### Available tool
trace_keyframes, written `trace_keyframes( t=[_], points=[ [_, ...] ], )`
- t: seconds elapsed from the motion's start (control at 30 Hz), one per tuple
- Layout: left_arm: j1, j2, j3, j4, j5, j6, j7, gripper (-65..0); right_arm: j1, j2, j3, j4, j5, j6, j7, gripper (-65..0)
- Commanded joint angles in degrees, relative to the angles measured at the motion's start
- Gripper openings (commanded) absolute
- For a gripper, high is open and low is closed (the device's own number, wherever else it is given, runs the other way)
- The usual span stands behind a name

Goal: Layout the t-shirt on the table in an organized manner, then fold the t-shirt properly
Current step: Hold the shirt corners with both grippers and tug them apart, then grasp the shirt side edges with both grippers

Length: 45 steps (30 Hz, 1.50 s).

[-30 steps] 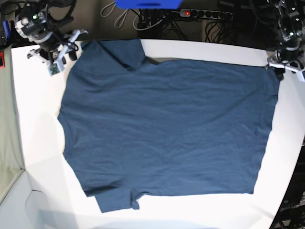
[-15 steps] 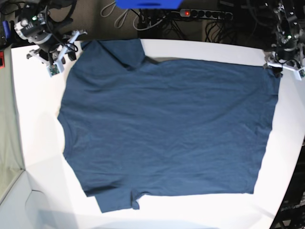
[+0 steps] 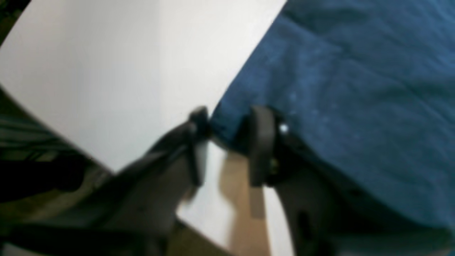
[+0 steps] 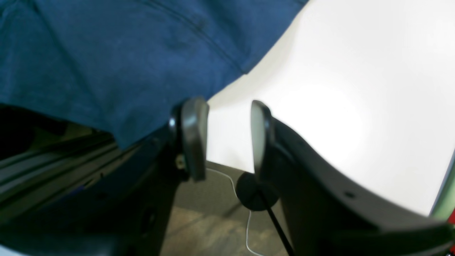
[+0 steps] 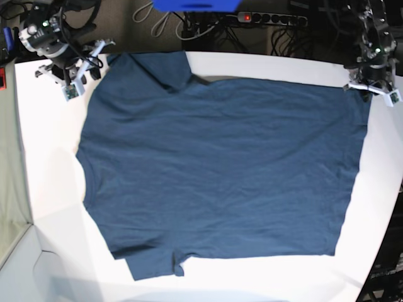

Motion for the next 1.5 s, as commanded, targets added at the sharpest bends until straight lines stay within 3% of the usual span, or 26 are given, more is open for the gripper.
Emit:
trace_keyframes(
  t=[0.0,0.27,0.3,0.4,0.67,0.9,1.0,1.47],
  points=[
    [-0.2,-0.7,0.3,0.0,0.3,0.1,1.1,-49.5,-0.2,0.4,0.2,0.9,0.5,0.2,0.7,-43.6],
    [0.3,-0.4,0.3,0.6,0.3,0.1,1.3,-50.7,0.1,0.4,0.2,0.9,0.4,0.2,0.6,-43.6],
    [0.3,-0.4,0.3,0.6,0.3,0.1,1.4,-52.2,0.2,0.4,0.2,0.9,0.4,0.2,0.6,-43.6],
    [0.3,-0.4,0.3,0.6,0.3,0.1,1.4,-65.0,1.6,0.5,0.4,0.8,0.3,0.2,0.6,-43.6],
    [0.3,-0.3,0.3,0.6,0.3,0.1,1.4,-65.0,1.6,-1.1,0.0,-0.4,0.4,0.2,0.5,-42.7],
    [0.3,-0.3,0.3,0.6,0.3,0.1,1.4,-65.0,1.8,-1.5,-4.2,-4.3,0.4,0.2,0.5,-25.9],
    [0.3,-0.3,0.3,0.6,0.3,0.1,1.4,-65.0,2.8,-1.5,-5.1,-4.4,0.4,0.2,0.6,-21.5],
    [0.3,-0.2,0.3,0.6,0.3,0.1,1.4,-65.0,5.4,-1.4,-4.6,-11.0,0.4,0.2,1.1,-22.0]
  ],
)
